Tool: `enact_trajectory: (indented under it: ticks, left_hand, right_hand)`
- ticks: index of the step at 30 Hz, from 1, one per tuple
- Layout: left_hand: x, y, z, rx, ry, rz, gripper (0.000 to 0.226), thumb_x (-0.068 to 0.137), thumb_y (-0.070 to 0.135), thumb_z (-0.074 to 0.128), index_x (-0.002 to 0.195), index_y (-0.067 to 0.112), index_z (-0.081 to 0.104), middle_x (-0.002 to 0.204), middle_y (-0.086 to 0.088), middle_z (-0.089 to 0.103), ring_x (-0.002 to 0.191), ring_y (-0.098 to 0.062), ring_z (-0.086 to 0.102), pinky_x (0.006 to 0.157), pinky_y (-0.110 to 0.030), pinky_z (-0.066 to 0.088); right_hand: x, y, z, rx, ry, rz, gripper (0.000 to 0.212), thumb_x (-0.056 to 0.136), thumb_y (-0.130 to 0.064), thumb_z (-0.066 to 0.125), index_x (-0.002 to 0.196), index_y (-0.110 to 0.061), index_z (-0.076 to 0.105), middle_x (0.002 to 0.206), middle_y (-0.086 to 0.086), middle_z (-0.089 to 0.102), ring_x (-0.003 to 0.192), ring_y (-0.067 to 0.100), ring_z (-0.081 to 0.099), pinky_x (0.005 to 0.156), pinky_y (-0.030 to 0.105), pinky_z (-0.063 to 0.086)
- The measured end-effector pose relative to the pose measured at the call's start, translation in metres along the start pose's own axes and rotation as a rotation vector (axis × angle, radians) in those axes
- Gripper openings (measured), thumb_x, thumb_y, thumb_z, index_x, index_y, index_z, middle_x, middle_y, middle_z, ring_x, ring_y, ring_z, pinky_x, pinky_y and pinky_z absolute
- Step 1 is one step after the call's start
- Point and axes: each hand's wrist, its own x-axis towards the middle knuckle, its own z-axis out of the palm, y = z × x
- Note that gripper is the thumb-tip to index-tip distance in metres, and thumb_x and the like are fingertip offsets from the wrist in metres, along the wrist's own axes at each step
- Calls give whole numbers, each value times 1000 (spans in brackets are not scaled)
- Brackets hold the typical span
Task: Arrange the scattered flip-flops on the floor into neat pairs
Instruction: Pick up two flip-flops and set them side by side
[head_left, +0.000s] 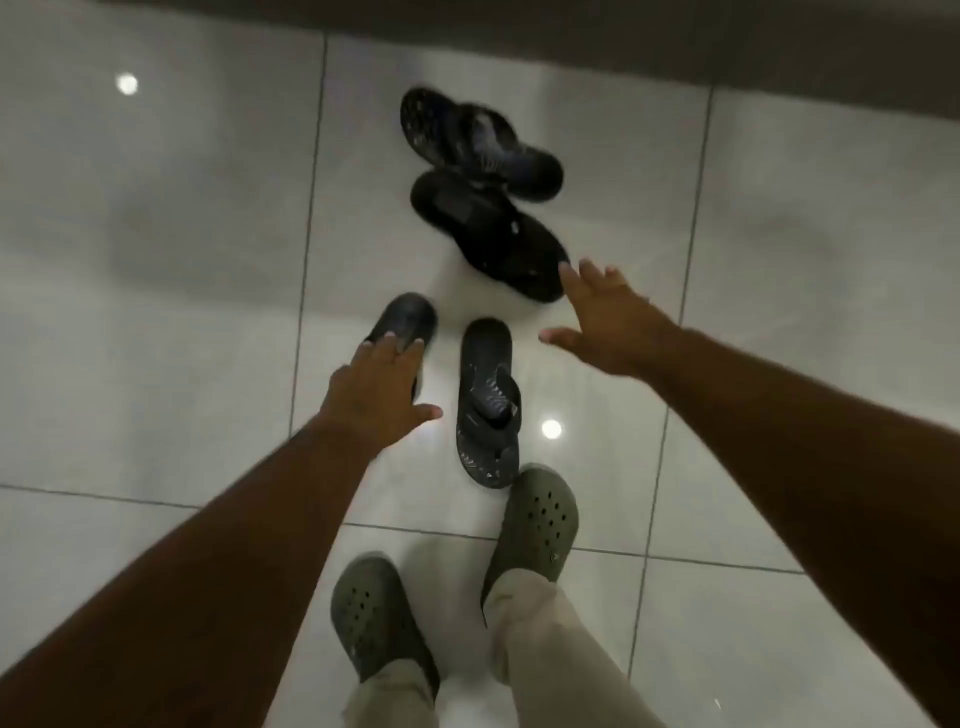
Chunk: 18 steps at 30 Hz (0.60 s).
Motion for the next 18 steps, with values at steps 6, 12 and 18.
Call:
enact_trajectory:
  ticks: [6, 12, 18]
  left_hand:
    - [70, -61, 69, 188, -122, -27, 94, 76, 50, 69, 151, 29, 17, 162, -9, -1, 144, -43, 11, 111, -60, 30]
    - [89, -117, 114, 211, -36, 126, 81, 83, 48, 60, 151, 29, 19, 162, -7, -10, 146, -42, 8, 112, -57, 34]
    - [106, -166, 97, 65, 73, 11, 85, 81, 54, 61, 151, 27, 21, 163, -7, -8, 145, -47, 11, 113, -59, 28]
  right_hand:
    - [139, -19, 26, -167, 121, -138, 91, 89, -51, 56, 154, -33, -3, 164, 8, -10, 147, 48, 1, 113, 67, 16]
    - [218, -43, 51, -259, 142, -109, 79, 93, -43, 56, 156, -30, 9, 163, 5, -19, 148, 43, 10, 121, 51, 16]
    - [216, -106, 85, -336, 109, -154, 78, 98, -39, 49, 157, -16, 3, 162, 22, -8, 145, 51, 6, 116, 62, 12]
